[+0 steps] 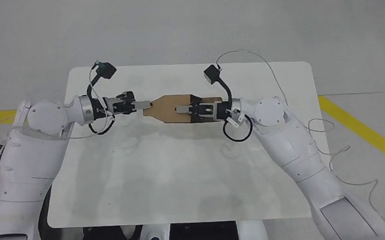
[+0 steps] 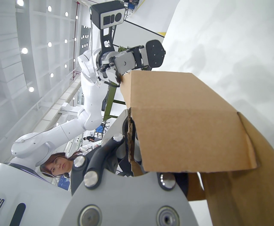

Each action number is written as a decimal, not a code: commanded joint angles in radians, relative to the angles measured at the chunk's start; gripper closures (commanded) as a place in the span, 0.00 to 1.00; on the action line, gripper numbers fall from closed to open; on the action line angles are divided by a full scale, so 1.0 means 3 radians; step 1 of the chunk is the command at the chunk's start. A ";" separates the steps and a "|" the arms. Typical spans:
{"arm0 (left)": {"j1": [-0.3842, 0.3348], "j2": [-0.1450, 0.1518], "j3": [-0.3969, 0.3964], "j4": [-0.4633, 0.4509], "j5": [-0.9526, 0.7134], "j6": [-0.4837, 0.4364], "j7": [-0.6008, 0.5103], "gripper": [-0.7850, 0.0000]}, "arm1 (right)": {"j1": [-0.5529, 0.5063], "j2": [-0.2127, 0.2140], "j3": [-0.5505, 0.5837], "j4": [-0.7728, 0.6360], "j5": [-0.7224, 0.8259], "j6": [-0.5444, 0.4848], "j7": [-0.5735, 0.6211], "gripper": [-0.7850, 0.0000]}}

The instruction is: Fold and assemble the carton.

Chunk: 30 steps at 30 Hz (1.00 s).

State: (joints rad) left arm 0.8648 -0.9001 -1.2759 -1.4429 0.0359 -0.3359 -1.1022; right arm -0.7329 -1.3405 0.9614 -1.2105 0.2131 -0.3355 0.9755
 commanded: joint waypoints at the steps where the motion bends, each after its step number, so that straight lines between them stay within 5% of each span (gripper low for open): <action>1: 0.0018 0.0006 -0.0009 -0.0019 0.0032 0.0005 0.0023 0.00 | -0.0011 0.0003 0.0012 -0.0016 0.0018 -0.0012 0.0006 1.00; 30: 0.0144 0.0027 0.0012 -0.0100 -0.0258 -0.0068 0.0029 0.00 | -0.0057 -0.0051 -0.0033 0.0043 0.0664 -0.0344 0.0197 1.00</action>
State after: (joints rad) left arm 0.9083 -0.8918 -1.2742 -1.4734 -0.0385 -0.3564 -1.0913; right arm -0.7506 -1.3552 0.9525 -1.1994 0.4069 -0.4357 1.0322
